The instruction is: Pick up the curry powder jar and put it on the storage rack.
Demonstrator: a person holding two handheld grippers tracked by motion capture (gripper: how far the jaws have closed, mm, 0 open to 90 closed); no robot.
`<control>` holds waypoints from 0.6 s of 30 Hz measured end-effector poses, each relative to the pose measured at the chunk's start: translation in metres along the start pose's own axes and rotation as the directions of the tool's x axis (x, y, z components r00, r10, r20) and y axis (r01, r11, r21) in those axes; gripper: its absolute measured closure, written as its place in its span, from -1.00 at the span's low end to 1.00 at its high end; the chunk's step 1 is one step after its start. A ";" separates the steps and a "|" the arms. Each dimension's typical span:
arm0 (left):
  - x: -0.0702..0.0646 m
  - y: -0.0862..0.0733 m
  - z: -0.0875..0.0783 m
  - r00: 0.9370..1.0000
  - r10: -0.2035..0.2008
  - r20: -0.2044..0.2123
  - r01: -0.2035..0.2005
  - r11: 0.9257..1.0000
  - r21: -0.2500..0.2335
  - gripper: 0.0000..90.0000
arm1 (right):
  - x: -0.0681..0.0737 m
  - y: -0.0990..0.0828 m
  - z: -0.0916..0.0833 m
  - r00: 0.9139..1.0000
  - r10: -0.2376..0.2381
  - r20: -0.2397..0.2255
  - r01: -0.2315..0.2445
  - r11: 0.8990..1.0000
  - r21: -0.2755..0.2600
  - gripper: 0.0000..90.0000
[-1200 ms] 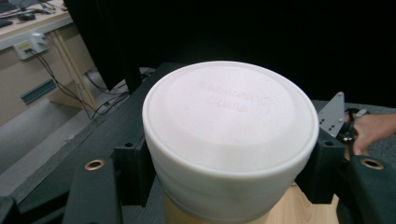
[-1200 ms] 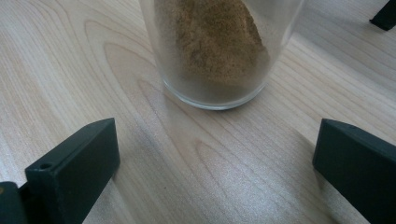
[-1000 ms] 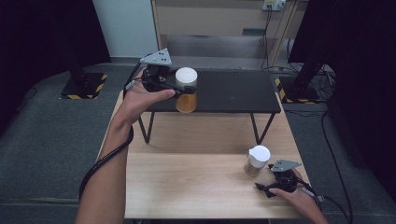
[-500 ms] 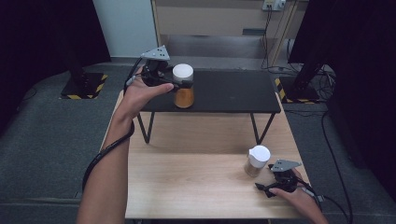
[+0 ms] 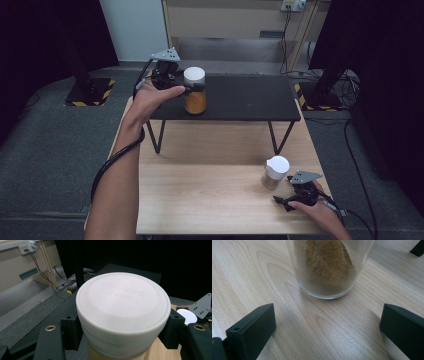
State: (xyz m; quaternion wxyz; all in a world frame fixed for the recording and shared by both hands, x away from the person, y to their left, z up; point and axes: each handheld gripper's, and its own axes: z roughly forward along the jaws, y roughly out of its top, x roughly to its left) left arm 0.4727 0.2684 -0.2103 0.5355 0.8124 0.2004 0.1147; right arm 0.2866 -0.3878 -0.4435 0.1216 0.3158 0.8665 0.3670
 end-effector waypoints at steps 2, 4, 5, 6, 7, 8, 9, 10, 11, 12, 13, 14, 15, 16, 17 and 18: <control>0.001 0.000 -0.001 1.000 0.000 0.000 0.000 1.000 0.003 -0.28 | 0.000 0.000 0.000 1.000 0.000 0.000 0.000 1.000 0.000 -0.97; 0.001 -0.002 -0.002 1.000 0.003 0.003 -0.003 1.000 -0.003 -0.28 | 0.000 0.000 0.000 1.000 0.000 0.000 0.000 1.000 0.000 -0.97; 0.001 -0.002 -0.002 1.000 0.003 0.005 -0.003 1.000 -0.004 -0.28 | 0.000 0.000 0.000 1.000 0.000 0.000 0.000 1.000 0.000 -0.97; 0.002 -0.003 -0.001 1.000 0.001 0.005 -0.001 1.000 -0.007 -0.28 | 0.000 0.000 0.000 1.000 0.000 0.000 0.000 1.000 0.000 -0.97; 0.002 -0.003 -0.001 1.000 -0.002 0.005 0.002 1.000 -0.010 -0.28 | 0.000 0.000 0.000 1.000 0.000 0.000 0.000 1.000 0.000 -0.97; 0.002 -0.004 -0.001 1.000 -0.004 0.006 0.004 1.000 -0.013 -0.28 | 0.000 0.000 0.000 1.000 0.000 0.000 0.000 1.000 0.000 -0.97; 0.002 -0.004 0.000 1.000 -0.002 0.005 0.002 1.000 -0.012 -0.28 | 0.000 0.000 0.000 1.000 0.000 0.000 0.000 1.000 0.000 -0.97; 0.002 -0.003 0.000 1.000 0.003 0.007 -0.002 1.000 -0.010 -0.30 | 0.000 0.000 0.000 1.000 0.000 0.000 0.000 1.000 0.000 -0.97; 0.002 -0.002 0.001 1.000 0.012 0.012 -0.012 1.000 -0.005 -0.38 | 0.000 0.000 0.000 1.000 0.000 0.000 0.000 1.000 0.000 -0.97; 0.000 -0.001 0.001 1.000 0.020 0.007 -0.020 1.000 -0.003 -0.47 | 0.000 0.000 0.000 1.000 0.000 0.000 0.000 1.000 0.000 -0.97; -0.003 0.000 0.000 1.000 0.030 -0.003 -0.030 1.000 0.000 -0.57 | 0.000 0.000 0.000 1.000 0.000 0.000 0.000 1.000 0.000 -0.97; -0.006 0.001 -0.001 0.999 0.038 -0.012 -0.038 0.999 0.003 -0.66 | 0.000 0.000 0.000 1.000 0.000 0.000 0.000 1.000 0.000 -0.97; -0.008 0.002 -0.002 0.999 0.045 -0.019 -0.045 0.999 0.006 -0.74 | 0.000 0.000 0.000 1.000 0.000 0.000 0.000 1.000 0.000 -0.97; -0.011 0.003 -0.005 0.998 0.054 -0.032 -0.054 0.998 0.012 -0.80 | 0.000 0.000 0.000 1.000 0.000 0.000 0.000 1.000 0.000 -0.97; -0.013 0.004 -0.007 0.997 0.062 -0.045 -0.061 0.998 0.019 -0.85 | 0.000 0.000 0.000 1.000 0.000 0.000 0.000 1.000 0.000 -0.97; -0.016 0.004 -0.009 0.996 0.066 -0.052 -0.065 0.998 0.023 -0.89 | 0.000 0.000 0.000 1.000 0.000 0.000 0.000 1.000 0.000 -0.97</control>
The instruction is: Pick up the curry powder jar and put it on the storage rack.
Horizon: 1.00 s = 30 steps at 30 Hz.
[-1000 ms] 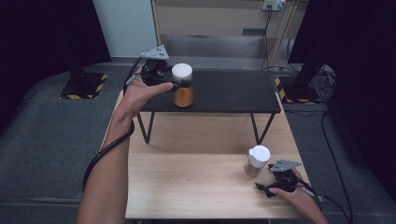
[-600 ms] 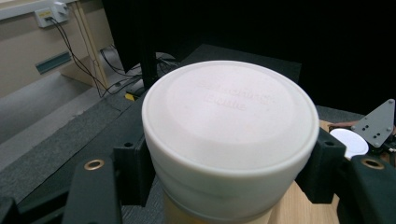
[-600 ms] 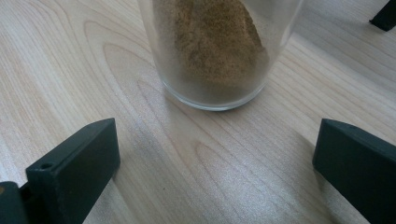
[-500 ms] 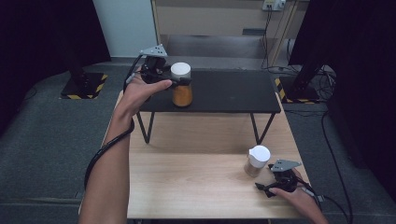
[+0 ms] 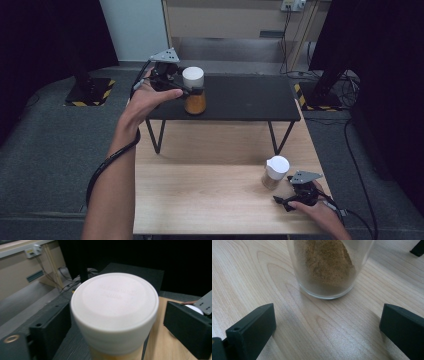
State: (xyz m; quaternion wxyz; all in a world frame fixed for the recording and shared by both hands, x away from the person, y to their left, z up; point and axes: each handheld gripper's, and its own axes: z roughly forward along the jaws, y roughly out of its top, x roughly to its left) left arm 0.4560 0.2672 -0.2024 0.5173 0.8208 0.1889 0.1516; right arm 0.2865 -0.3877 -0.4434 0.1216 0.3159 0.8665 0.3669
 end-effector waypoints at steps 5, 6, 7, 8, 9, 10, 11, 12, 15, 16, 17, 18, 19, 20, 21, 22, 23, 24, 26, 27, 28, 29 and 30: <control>-0.011 -0.005 -0.015 0.999 0.017 -0.042 -0.016 1.000 0.019 -0.92 | 0.001 0.000 0.000 1.000 0.000 0.001 0.000 1.000 0.000 -0.97; -0.013 -0.008 -0.018 0.999 0.018 -0.051 -0.017 1.000 0.020 -0.92 | 0.001 0.000 0.000 1.000 0.001 0.002 -0.001 1.000 0.000 -0.97; -0.015 -0.010 -0.022 0.998 0.018 -0.059 -0.017 1.000 0.020 -0.92 | 0.001 0.000 0.000 1.000 0.001 0.002 -0.001 1.000 0.000 -0.97; -0.017 -0.013 -0.025 0.998 0.016 -0.067 -0.015 1.000 0.019 -0.92 | 0.001 0.000 0.000 1.000 0.001 0.002 -0.001 1.000 0.000 -0.97; -0.020 -0.017 -0.029 0.997 0.016 -0.073 -0.015 1.000 0.016 -0.92 | 0.001 0.000 0.000 1.000 0.001 0.003 -0.001 1.000 0.000 -0.97; -0.022 -0.020 -0.032 0.997 0.015 -0.081 -0.015 1.000 0.012 -0.92 | 0.001 0.000 0.000 1.000 0.002 0.003 -0.002 1.000 0.000 -0.97; -0.025 -0.023 -0.036 0.996 0.015 -0.090 -0.014 1.000 0.006 -0.92 | 0.001 0.000 0.000 1.000 0.002 0.003 -0.002 1.000 0.000 -0.97; -0.028 -0.027 -0.039 0.995 0.012 -0.097 -0.012 1.000 0.000 -0.92 | 0.001 0.000 0.000 1.000 0.002 0.003 -0.002 1.000 0.000 -0.97; -0.038 -0.038 -0.048 0.993 0.011 -0.120 -0.012 1.000 -0.014 -0.92 | 0.001 0.000 0.000 1.000 0.003 0.002 -0.003 1.000 0.001 -0.97; -0.042 -0.042 -0.050 0.992 0.009 -0.126 -0.012 1.000 -0.019 -0.92 | 0.001 0.000 0.000 1.000 0.002 0.002 -0.002 1.000 0.001 -0.97; -0.045 -0.046 -0.052 0.991 0.009 -0.132 -0.012 1.000 -0.026 -0.92 | 0.001 0.000 0.000 1.000 0.002 0.002 -0.002 1.000 0.001 -0.97; -0.049 -0.049 -0.054 0.990 0.006 -0.138 -0.010 1.000 -0.029 -0.92 | 0.001 0.000 0.000 1.000 0.002 0.002 -0.002 1.000 0.001 -0.97; -0.053 -0.053 -0.056 0.990 0.008 -0.143 -0.012 0.999 -0.032 -0.92 | 0.001 0.000 0.000 1.000 0.002 0.002 -0.002 1.000 0.001 -0.97; -0.056 -0.056 -0.057 0.989 0.006 -0.146 -0.012 0.999 -0.035 -0.92 | 0.001 0.000 0.000 1.000 0.002 0.002 -0.002 1.000 0.001 -0.97; -0.060 -0.060 -0.059 0.989 0.010 -0.149 -0.015 0.999 -0.035 -0.92 | 0.001 0.000 0.000 1.000 0.002 0.002 -0.002 1.000 0.001 -0.97; -0.063 -0.063 -0.060 0.988 0.010 -0.152 -0.016 0.999 -0.036 -0.92 | 0.001 0.000 0.000 1.000 0.002 0.002 -0.002 1.000 0.001 -0.97; -0.067 -0.067 -0.062 0.987 0.010 -0.157 -0.016 0.999 -0.036 -0.92 | 0.001 0.000 0.000 1.000 0.002 0.002 -0.002 1.000 0.001 -0.97; -0.069 -0.069 -0.063 0.987 0.010 -0.162 -0.016 0.999 -0.035 -0.92 | 0.001 0.000 0.000 1.000 0.002 0.003 -0.002 1.000 0.001 -0.97; -0.075 -0.076 -0.065 0.987 0.005 -0.162 -0.012 0.999 -0.045 -0.92 | 0.001 0.000 0.000 1.000 0.002 0.003 -0.002 1.000 0.001 -0.97; -0.078 -0.079 -0.065 0.987 0.004 -0.163 -0.012 0.999 -0.048 -0.92 | 0.001 0.000 0.000 1.000 0.003 0.003 -0.003 1.000 0.001 -0.97; -0.082 -0.082 -0.065 0.987 0.004 -0.163 -0.012 0.999 -0.050 -0.92 | 0.001 0.000 0.000 1.000 0.003 0.003 -0.003 1.000 0.001 -0.97; -0.085 -0.086 -0.065 0.987 0.004 -0.161 -0.013 0.998 -0.054 -0.92 | 0.001 0.000 0.000 1.000 0.003 0.003 -0.003 1.000 0.001 -0.97; -0.088 -0.089 -0.064 0.987 0.006 -0.158 -0.014 0.998 -0.055 -0.92 | 0.001 0.000 0.000 1.000 0.003 0.003 -0.003 1.000 0.001 -0.97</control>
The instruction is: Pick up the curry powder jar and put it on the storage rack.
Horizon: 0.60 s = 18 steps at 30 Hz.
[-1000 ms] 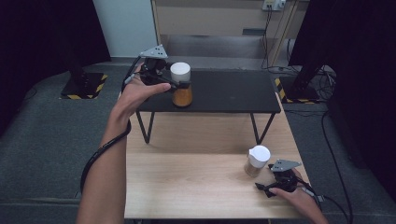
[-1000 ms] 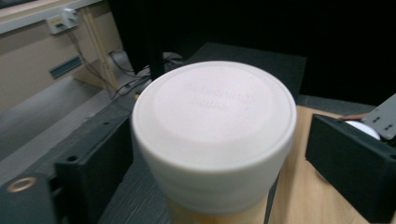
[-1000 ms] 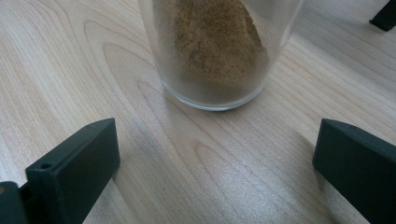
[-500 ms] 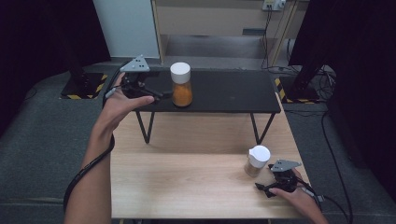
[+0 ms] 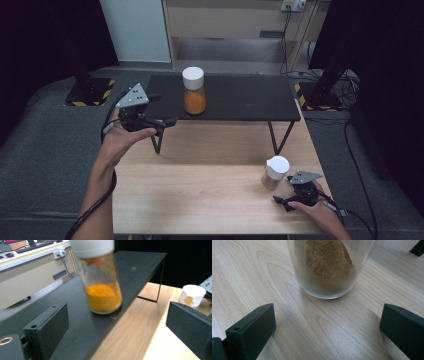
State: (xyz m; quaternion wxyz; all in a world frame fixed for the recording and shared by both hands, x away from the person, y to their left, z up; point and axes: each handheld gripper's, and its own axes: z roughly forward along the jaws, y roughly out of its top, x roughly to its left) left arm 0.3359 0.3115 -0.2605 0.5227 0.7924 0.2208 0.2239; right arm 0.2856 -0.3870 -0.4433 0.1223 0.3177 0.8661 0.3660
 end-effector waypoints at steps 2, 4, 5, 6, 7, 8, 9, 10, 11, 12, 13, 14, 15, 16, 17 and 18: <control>-0.007 -0.006 0.000 1.000 0.001 0.006 -0.001 1.000 -0.002 -0.92 | 0.000 0.000 0.000 1.000 0.000 0.000 0.000 1.000 0.000 -0.97; -0.013 -0.013 0.002 1.000 0.000 0.011 0.000 1.000 -0.002 -0.92 | 0.000 0.000 0.000 1.000 0.000 0.000 0.000 1.000 0.000 -0.97; -0.015 -0.016 0.003 1.000 -0.005 0.016 0.005 1.000 -0.004 -0.92 | 0.000 0.000 0.000 1.000 0.001 0.000 -0.001 1.000 0.000 -0.97; -0.018 -0.020 0.004 1.000 -0.007 0.020 0.007 1.000 0.000 -0.92 | 0.000 0.000 0.000 1.000 0.001 0.001 -0.001 1.000 0.000 -0.97; -0.020 -0.023 0.005 1.000 -0.010 0.024 0.010 1.000 0.001 -0.92 | 0.000 0.000 0.000 1.000 0.001 0.001 -0.001 1.000 0.000 -0.97; -0.023 -0.026 0.007 0.999 -0.013 0.029 0.013 1.000 0.002 -0.92 | 0.000 0.000 0.000 1.000 0.001 0.001 -0.001 1.000 0.000 -0.97; -0.026 -0.029 0.009 0.999 -0.012 0.034 0.012 1.000 0.009 -0.92 | 0.000 0.000 0.000 1.000 0.001 0.001 -0.001 1.000 0.000 -0.97; -0.028 -0.031 0.011 0.999 -0.012 0.039 0.011 1.000 0.012 -0.92 | 0.000 0.000 0.000 1.000 0.001 0.001 -0.001 1.000 0.000 -0.97; -0.030 -0.034 0.013 0.999 -0.015 0.045 0.014 1.000 0.016 -0.92 | 0.000 0.000 0.000 1.000 0.001 0.001 -0.001 1.000 0.000 -0.97; -0.033 -0.038 0.016 0.999 -0.018 0.052 0.017 1.000 0.023 -0.92 | 0.000 0.000 0.000 1.000 0.001 0.001 -0.001 1.000 0.000 -0.97; -0.034 -0.040 0.018 0.998 -0.022 0.055 0.020 0.999 0.028 -0.92 | 0.000 0.000 0.000 1.000 0.001 0.001 -0.001 1.000 0.000 -0.97; -0.036 -0.043 0.021 0.998 -0.025 0.060 0.023 0.999 0.035 -0.92 | 0.000 0.000 0.000 1.000 0.001 0.001 -0.001 1.000 0.000 -0.97; -0.038 -0.046 0.025 0.997 -0.027 0.067 0.024 0.999 0.040 -0.91 | 0.000 0.000 0.000 1.000 0.001 0.001 -0.001 1.000 0.000 -0.97; -0.040 -0.049 0.028 0.997 -0.031 0.073 0.027 0.999 0.046 -0.91 | 0.000 0.000 0.000 1.000 0.001 0.001 -0.001 1.000 0.000 -0.97; -0.043 -0.051 0.031 0.996 -0.034 0.078 0.030 0.998 0.053 -0.91 | 0.000 0.000 0.000 1.000 0.001 0.001 -0.001 1.000 0.000 -0.97; -0.045 -0.054 0.035 0.996 -0.036 0.082 0.030 0.998 0.063 -0.91 | 0.000 0.000 0.000 1.000 0.001 0.001 -0.001 1.000 0.000 -0.97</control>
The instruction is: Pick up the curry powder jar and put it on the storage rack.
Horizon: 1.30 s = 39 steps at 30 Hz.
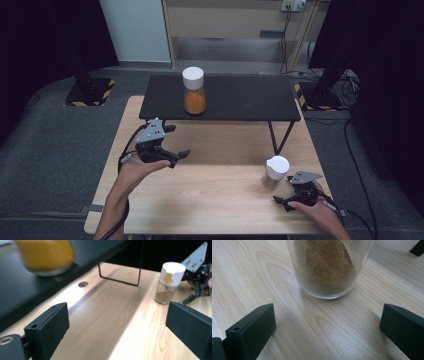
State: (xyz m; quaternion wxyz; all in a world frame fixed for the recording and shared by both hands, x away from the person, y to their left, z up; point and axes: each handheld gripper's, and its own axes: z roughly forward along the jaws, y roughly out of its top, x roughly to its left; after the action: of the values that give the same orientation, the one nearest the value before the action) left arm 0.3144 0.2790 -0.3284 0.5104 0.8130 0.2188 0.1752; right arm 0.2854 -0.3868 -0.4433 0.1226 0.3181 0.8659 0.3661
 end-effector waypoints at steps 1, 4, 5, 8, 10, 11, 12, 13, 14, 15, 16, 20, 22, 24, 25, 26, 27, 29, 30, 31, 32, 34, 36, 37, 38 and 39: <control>-0.002 -0.002 0.004 1.000 -0.001 0.002 0.001 1.000 0.012 -0.91 | 0.000 0.000 0.000 1.000 0.000 0.000 0.000 1.000 0.000 -0.97; -0.005 -0.010 0.016 1.000 -0.015 0.014 0.014 0.999 0.038 -0.91 | 0.000 0.000 0.000 1.000 0.000 0.000 0.000 1.000 0.000 -0.97; -0.006 -0.013 0.020 1.000 -0.021 0.018 0.020 0.999 0.049 -0.91 | 0.000 0.000 0.000 1.000 0.000 0.000 0.000 1.000 0.000 -0.97; -0.009 -0.020 0.030 0.999 -0.033 0.024 0.031 0.997 0.078 -0.91 | 0.000 0.000 0.000 1.000 0.001 0.000 -0.001 1.000 0.000 -0.97; -0.012 -0.024 0.036 0.999 -0.038 0.026 0.035 0.995 0.098 -0.91 | 0.000 0.000 0.000 1.000 0.000 0.000 0.000 1.000 0.000 -0.97; -0.013 -0.027 0.039 0.999 -0.043 0.028 0.040 0.994 0.102 -0.91 | 0.000 0.000 0.000 1.000 0.000 0.000 0.000 1.000 0.000 -0.97; -0.015 -0.030 0.042 0.998 -0.049 0.030 0.046 0.993 0.106 -0.91 | 0.000 0.000 0.000 1.000 0.000 0.000 0.000 1.000 0.000 -0.97; -0.017 -0.031 0.044 0.998 -0.050 0.030 0.046 0.992 0.115 -0.91 | 0.000 0.000 0.000 1.000 0.000 0.000 0.000 1.000 0.000 -0.97; -0.019 -0.033 0.046 0.998 -0.054 0.028 0.050 0.992 0.120 -0.91 | 0.000 0.000 0.000 1.000 0.000 0.000 0.000 1.000 0.000 -0.97; -0.020 -0.035 0.048 0.998 -0.059 0.029 0.055 0.991 0.124 -0.90 | 0.000 0.000 0.000 1.000 0.000 0.000 0.000 1.000 0.000 -0.97; -0.022 -0.037 0.050 0.998 -0.059 0.027 0.055 0.990 0.130 -0.90 | 0.000 0.000 0.000 1.000 0.000 0.000 0.000 1.000 0.000 -0.97; -0.028 -0.045 0.057 0.996 -0.086 0.030 0.080 0.984 0.156 -0.90 | 0.000 0.000 0.000 1.000 0.000 0.000 0.000 1.000 0.000 -0.97; -0.031 -0.047 0.060 0.995 -0.094 0.038 0.086 0.981 0.176 -0.90 | 0.000 0.000 0.000 1.000 0.000 0.000 0.000 1.000 0.000 -0.97; -0.033 -0.048 0.063 0.994 -0.097 0.044 0.087 0.977 0.197 -0.90 | 0.000 0.000 0.000 1.000 0.001 0.000 -0.001 1.000 0.000 -0.97; -0.033 -0.050 0.064 0.994 -0.099 0.046 0.088 0.975 0.205 -0.90 | 0.000 0.000 0.000 1.000 0.000 0.000 0.000 1.000 0.000 -0.97; -0.033 -0.051 0.066 0.994 -0.104 0.046 0.092 0.973 0.212 -0.90 | 0.000 0.000 0.000 1.000 0.000 0.000 0.000 1.000 0.000 -0.97; -0.033 -0.053 0.068 0.993 -0.108 0.045 0.096 0.971 0.219 -0.90 | 0.000 0.000 0.000 1.000 0.000 0.000 0.000 1.000 0.000 -0.97; -0.034 -0.055 0.072 0.993 -0.107 0.042 0.094 0.966 0.242 -0.90 | 0.000 0.000 0.000 1.000 0.000 0.000 0.000 1.000 0.000 -0.97; -0.035 -0.057 0.074 0.993 -0.108 0.042 0.094 0.963 0.253 -0.90 | 0.000 0.000 0.000 1.000 0.001 0.000 -0.001 1.000 0.000 -0.97; -0.036 -0.058 0.077 0.993 -0.108 0.044 0.093 0.960 0.265 -0.90 | 0.000 0.000 0.000 1.000 0.001 0.000 -0.001 1.000 0.000 -0.97; -0.037 -0.059 0.079 0.993 -0.108 0.043 0.092 0.957 0.276 -0.89 | 0.000 0.000 0.000 1.000 0.001 0.000 -0.001 1.000 0.000 -0.97; -0.037 -0.063 0.084 0.992 -0.113 0.049 0.093 0.950 0.299 -0.89 | 0.000 0.000 0.000 1.000 0.000 0.000 0.000 1.000 0.000 -0.97; -0.038 -0.064 0.088 0.993 -0.109 0.044 0.089 0.942 0.325 -0.89 | 0.000 0.000 0.000 1.000 0.000 -0.001 0.000 1.000 0.000 -0.97; -0.038 -0.066 0.089 0.992 -0.119 0.043 0.099 0.940 0.325 -0.89 | 0.000 0.000 0.000 1.000 0.000 -0.001 0.000 1.000 0.000 -0.97; -0.038 -0.066 0.090 0.992 -0.117 0.042 0.096 0.939 0.331 -0.89 | 0.000 0.000 0.000 1.000 -0.001 -0.001 0.001 1.000 0.000 -0.97; -0.039 -0.067 0.091 0.993 -0.115 0.040 0.096 0.939 0.332 -0.90 | 0.000 0.000 0.000 1.000 0.000 -0.001 0.000 1.000 0.000 -0.97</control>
State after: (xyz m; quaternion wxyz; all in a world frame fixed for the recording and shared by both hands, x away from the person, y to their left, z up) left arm 0.3163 0.2154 -0.4294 0.3824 0.8786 0.2731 0.0849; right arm 0.2849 -0.3869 -0.4433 0.1222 0.3177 0.8660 0.3663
